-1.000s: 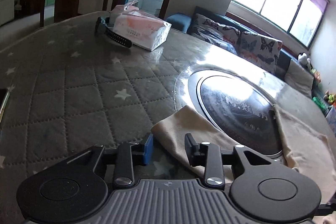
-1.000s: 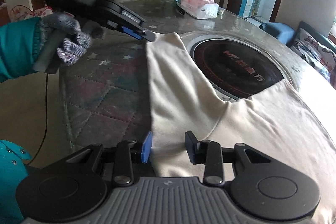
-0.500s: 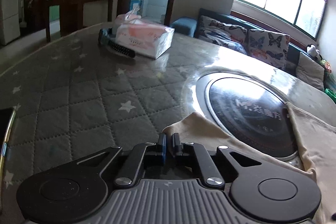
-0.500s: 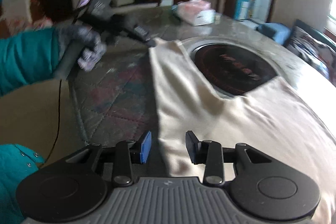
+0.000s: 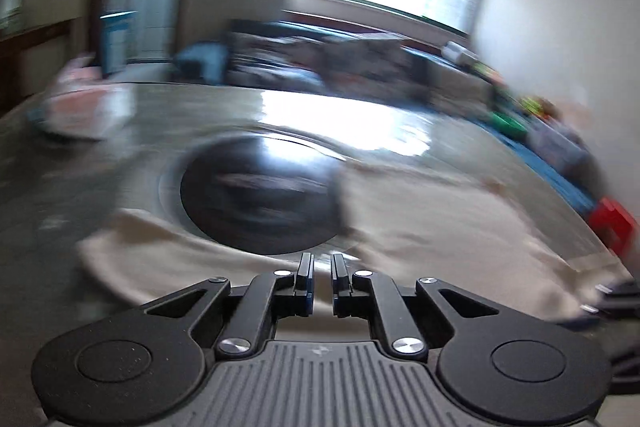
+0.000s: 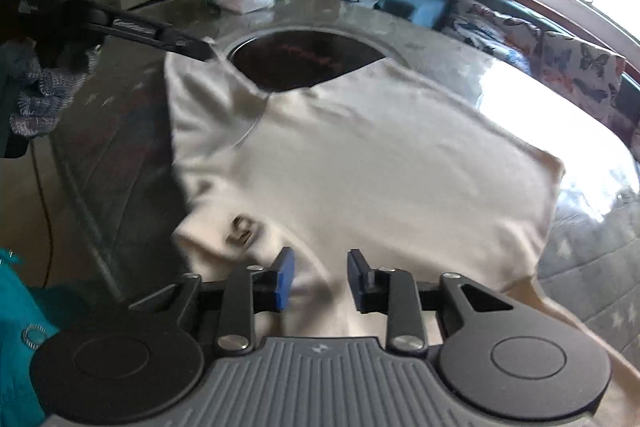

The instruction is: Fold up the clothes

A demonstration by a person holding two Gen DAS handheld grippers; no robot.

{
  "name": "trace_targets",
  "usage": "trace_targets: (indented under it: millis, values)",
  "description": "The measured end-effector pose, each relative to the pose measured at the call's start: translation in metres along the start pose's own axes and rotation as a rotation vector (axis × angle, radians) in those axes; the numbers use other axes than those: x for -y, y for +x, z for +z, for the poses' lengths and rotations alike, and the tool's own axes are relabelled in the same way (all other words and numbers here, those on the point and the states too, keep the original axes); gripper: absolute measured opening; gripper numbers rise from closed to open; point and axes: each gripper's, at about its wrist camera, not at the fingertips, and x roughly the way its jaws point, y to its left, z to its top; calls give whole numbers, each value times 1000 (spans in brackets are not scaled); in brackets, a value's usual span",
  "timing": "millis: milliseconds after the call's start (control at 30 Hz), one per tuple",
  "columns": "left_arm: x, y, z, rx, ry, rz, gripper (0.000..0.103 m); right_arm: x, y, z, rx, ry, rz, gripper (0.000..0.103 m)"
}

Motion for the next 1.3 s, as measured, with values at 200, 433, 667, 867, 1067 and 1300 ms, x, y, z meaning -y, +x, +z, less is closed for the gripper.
trace_targets:
  millis: [200, 433, 667, 867, 1067, 1300]
  values:
    - [50, 17, -21, -59, 125, -113, 9, -4, -12, -7, 27, -6, -6, 27]
    - [90, 33, -44, -124, 255, -196, 9, -2, -16, -21, 41, 59, -1, 27]
    - [92, 34, -42, -122, 303, -202, 10, 38, -49, -38, 133, 247, -101, 27]
    - [101, 31, -29, -88, 310, -228, 10, 79, -64, -68, 136, 414, -212, 27]
    - [124, 45, -20, -93, 327, -271, 10, 96, -58, -90, 66, 443, -294, 27]
    - [159, 66, -25, -135, 336, -346, 10, 104, -70, -98, 98, 472, -348, 27]
